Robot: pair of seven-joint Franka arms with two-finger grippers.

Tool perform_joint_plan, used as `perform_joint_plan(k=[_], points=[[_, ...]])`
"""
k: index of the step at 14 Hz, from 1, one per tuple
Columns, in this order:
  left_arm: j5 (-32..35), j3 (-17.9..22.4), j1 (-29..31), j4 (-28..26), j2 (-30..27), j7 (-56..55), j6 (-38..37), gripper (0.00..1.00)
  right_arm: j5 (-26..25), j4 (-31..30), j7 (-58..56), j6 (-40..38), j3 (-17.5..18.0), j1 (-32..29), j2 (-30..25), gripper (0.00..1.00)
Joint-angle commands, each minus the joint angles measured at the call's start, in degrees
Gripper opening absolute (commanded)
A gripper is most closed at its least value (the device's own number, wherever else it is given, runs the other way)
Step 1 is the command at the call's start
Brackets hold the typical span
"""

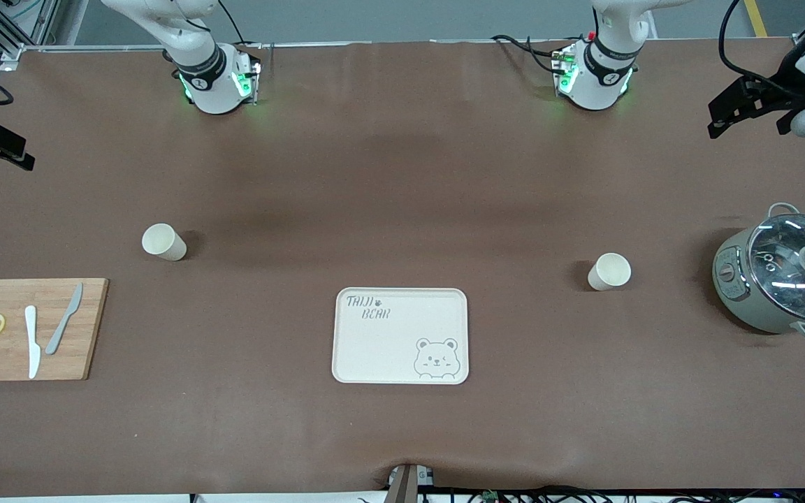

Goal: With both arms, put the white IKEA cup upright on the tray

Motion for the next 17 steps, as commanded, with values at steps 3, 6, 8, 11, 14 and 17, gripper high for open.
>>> perform_joint_plan(k=[3, 6, 8, 11, 14, 17], points=[[-0.4, -0.15, 0.45, 0.7, -0.13, -0.16, -0.49, 1.0, 1.36, 0.47, -0.64, 0.07, 0.57, -1.27, 0.09, 1.0], [-0.23, -0.15, 0.45, 0.96, 0.83, -0.33, -0.49, 1.0, 1.36, 0.47, -0.56, -0.01, 0.57, -1.19, 0.18, 1.0], [-0.23, -0.06, 0.71, 2.37, 1.62, -0.33, -0.49, 1.0, 1.27, 0.47, -0.56, -0.01, 0.57, -1.19, 0.18, 1.0], [-0.23, 0.46, 0.81, 2.72, 1.89, 0.02, -0.49, 1.0, 1.36, 0.39, -0.64, -0.45, 0.57, -2.94, 0.27, 1.0], [-0.23, -0.06, 0.45, 2.63, 1.54, -0.24, -1.1, 1.0, 2.15, 0.47, -0.64, -0.1, 0.57, -3.21, 0.62, 1.0], [-0.23, 0.47, 0.72, 2.64, 1.45, -0.33, -1.72, 1.0, 2.15, 0.47, -0.64, -0.45, 0.57, -3.12, 0.62, 1.0]])
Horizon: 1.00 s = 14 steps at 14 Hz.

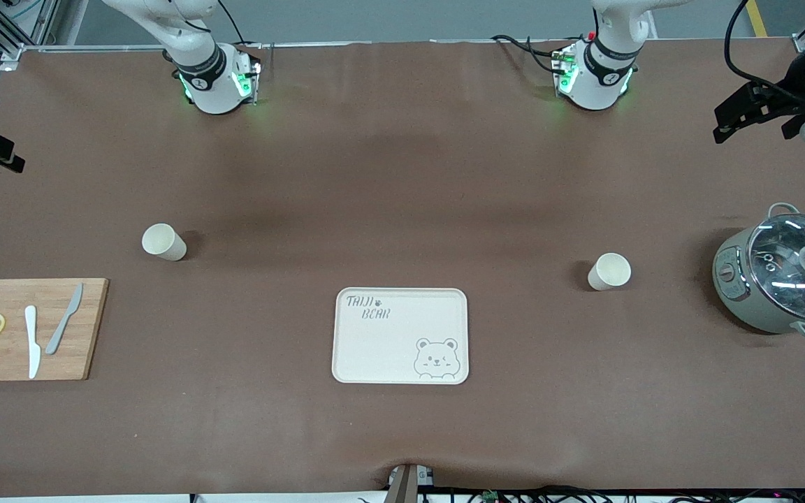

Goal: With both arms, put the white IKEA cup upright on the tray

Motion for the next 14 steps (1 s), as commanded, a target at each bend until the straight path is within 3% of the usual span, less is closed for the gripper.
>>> perform_joint_plan(k=[1, 14], points=[[-0.23, 0.07, 0.36, 1.25, 0.27, -0.33, -1.37, 1.0, 1.17, 0.48, -0.58, -0.55, 0.53, -0.84, 0.1, 1.0], [-0.23, 0.15, 0.54, 2.57, 1.67, 0.11, -1.37, 1.0, 1.17, 0.48, -0.58, -0.46, 0.53, -0.84, 0.1, 1.0]])
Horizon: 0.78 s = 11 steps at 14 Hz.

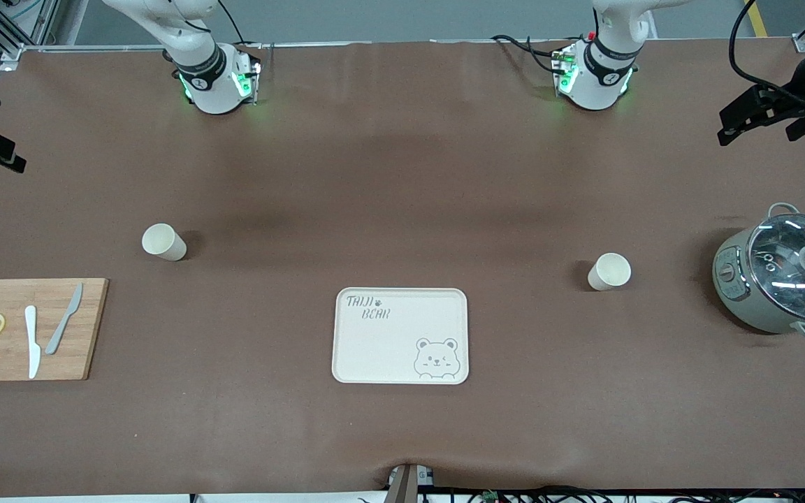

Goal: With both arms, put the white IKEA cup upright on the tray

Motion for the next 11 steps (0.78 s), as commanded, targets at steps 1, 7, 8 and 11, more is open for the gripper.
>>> perform_joint_plan(k=[1, 7, 8, 11], points=[[-0.23, -0.2, 0.49, 1.44, 0.69, 0.11, -1.15, 1.0, 1.09, 0.48, -0.58, -0.5, 0.51, -0.84, 0.09, 1.0], [0.04, -0.2, 1.46, 1.09, 1.57, 0.37, -1.15, 1.0, 1.17, 0.48, -0.58, -0.15, 0.51, -1.1, 0.09, 1.0], [0.12, -0.2, 1.54, 0.92, 1.83, 0.37, -1.15, 1.0, 1.17, 0.48, -0.58, 0.12, 0.51, -1.19, 0.09, 1.0], [0.13, -0.2, 1.55, 0.57, 3.15, 0.46, -1.07, 1.0, 2.67, 0.66, -0.58, 0.21, 0.51, -1.28, 0.18, 1.0]])
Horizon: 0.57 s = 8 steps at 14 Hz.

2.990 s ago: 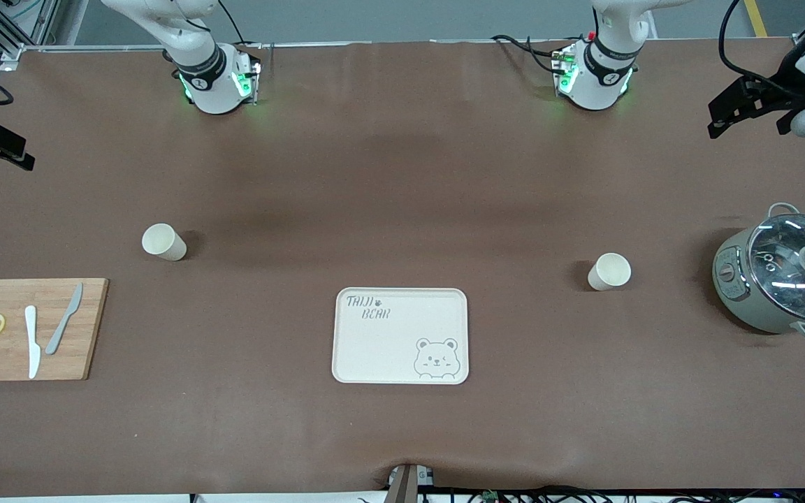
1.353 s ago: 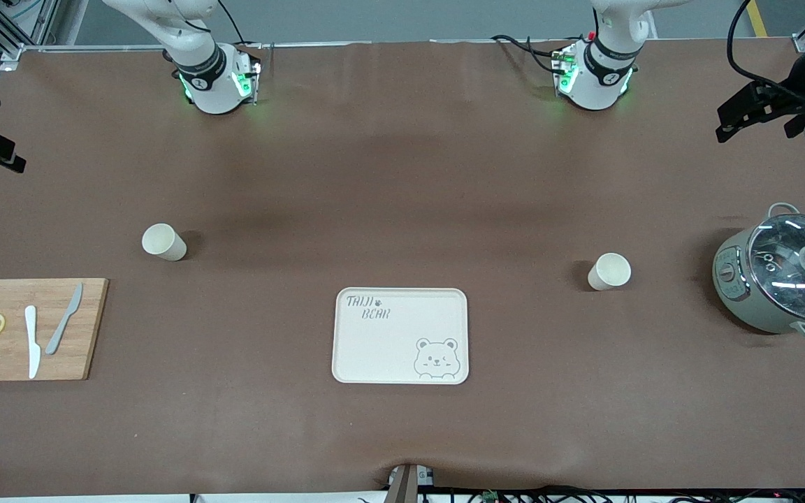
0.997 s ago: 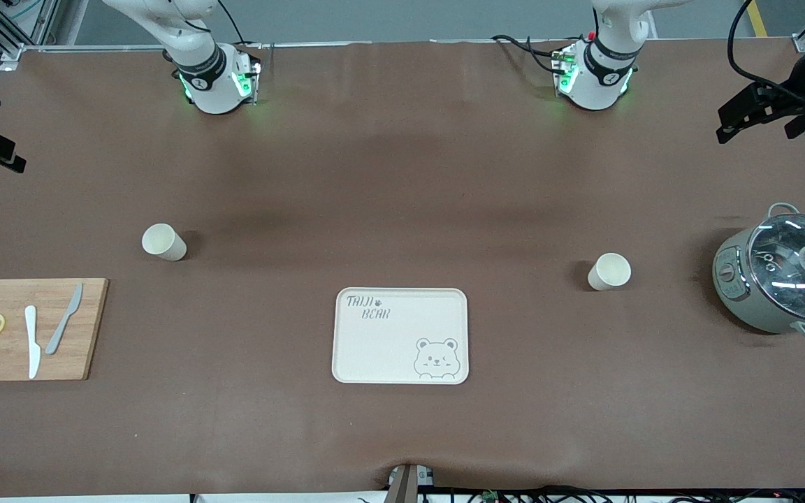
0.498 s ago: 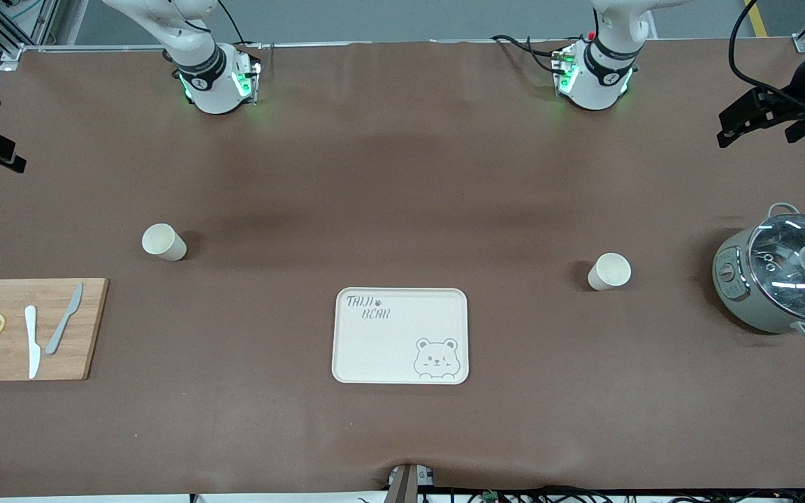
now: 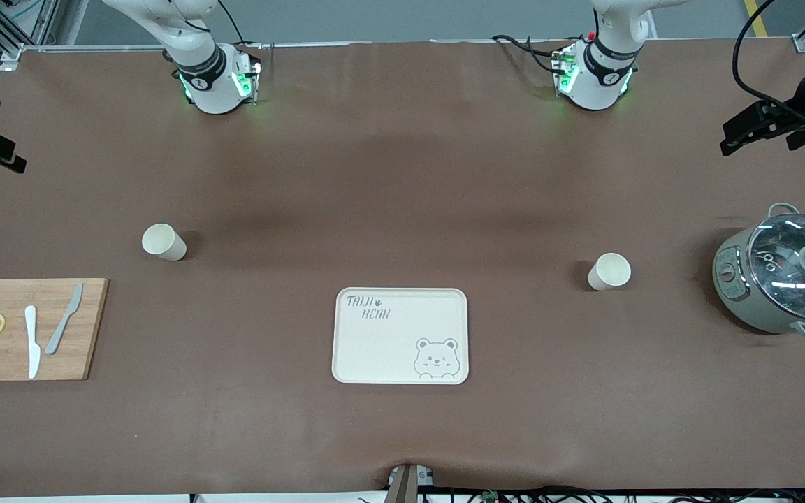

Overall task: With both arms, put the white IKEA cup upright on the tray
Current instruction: 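Move the left gripper down over the white paper cup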

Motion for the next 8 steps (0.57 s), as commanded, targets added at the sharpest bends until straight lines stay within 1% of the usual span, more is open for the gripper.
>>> perform_joint_plan(k=[1, 8], points=[[0.21, -0.29, 0.39, 0.77, 1.53, 0.42, -0.84, 1.0, 1.59, 0.66, -0.58, -0.02, 0.53, -1.29, 0.18, 1.0], [0.21, -0.29, 0.3, 0.68, 4.61, 0.33, -0.14, 1.0, 1.59, 0.66, -0.58, -0.11, 0.53, -1.29, 0.18, 1.0]])
